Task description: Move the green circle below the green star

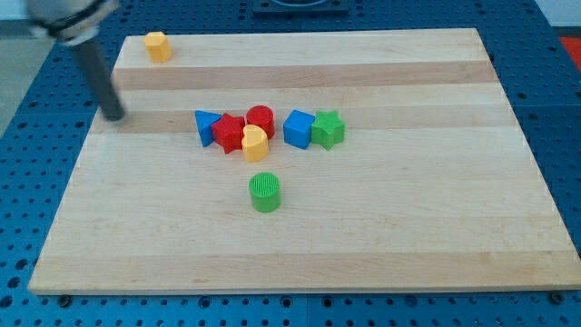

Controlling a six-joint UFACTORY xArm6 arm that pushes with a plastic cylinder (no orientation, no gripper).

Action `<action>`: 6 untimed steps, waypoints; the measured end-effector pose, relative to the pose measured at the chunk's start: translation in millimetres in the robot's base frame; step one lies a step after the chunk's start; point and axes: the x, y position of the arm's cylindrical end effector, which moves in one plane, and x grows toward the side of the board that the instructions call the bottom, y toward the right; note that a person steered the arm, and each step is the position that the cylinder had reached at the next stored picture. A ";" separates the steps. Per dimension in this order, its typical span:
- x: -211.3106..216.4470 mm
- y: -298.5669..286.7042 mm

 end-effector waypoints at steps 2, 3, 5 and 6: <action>122.3 35.9; 129.2 117.1; 96.0 304.5; 55.0 310.8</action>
